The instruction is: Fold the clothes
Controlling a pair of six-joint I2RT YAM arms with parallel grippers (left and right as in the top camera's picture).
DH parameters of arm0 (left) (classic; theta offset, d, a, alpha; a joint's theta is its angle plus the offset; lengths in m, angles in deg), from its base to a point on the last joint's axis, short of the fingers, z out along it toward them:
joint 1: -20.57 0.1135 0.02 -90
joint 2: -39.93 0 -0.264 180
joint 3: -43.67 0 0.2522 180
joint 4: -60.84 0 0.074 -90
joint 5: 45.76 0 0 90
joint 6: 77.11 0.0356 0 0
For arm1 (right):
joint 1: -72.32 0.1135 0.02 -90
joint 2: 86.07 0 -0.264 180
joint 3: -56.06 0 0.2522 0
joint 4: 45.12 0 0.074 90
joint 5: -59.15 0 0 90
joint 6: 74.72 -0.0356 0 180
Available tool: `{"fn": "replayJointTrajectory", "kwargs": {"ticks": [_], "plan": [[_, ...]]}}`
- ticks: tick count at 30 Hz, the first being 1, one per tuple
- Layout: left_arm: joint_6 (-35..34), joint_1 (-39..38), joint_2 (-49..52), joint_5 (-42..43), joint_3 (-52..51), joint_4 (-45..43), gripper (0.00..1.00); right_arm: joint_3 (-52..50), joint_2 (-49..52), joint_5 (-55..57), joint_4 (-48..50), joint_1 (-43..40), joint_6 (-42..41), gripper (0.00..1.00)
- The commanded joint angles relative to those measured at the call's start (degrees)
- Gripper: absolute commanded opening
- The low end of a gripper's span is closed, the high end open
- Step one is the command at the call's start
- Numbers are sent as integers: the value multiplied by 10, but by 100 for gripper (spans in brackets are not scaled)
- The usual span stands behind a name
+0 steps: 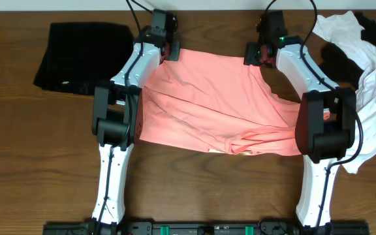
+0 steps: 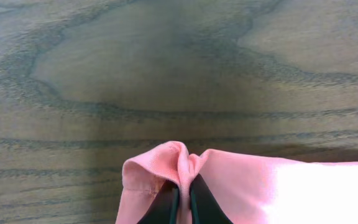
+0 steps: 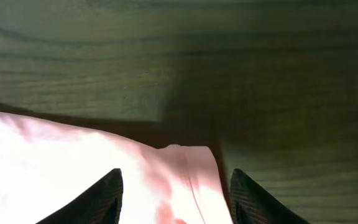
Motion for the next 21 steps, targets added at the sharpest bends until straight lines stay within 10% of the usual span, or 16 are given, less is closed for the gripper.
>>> {"fn": "replayJointTrajectory", "kwargs": {"ticks": [1, 9, 21], "plan": [[3, 1, 9, -7, -3, 5, 7, -3, 24, 2, 0, -2, 9, 52], [3, 1, 9, -9, -3, 8, 7, -3, 41, 3, 10, -2, 9, 50], [1, 6, 5, -50, -2, 24, 6, -3, 40, 0, 36, -3, 16, 11]]}}
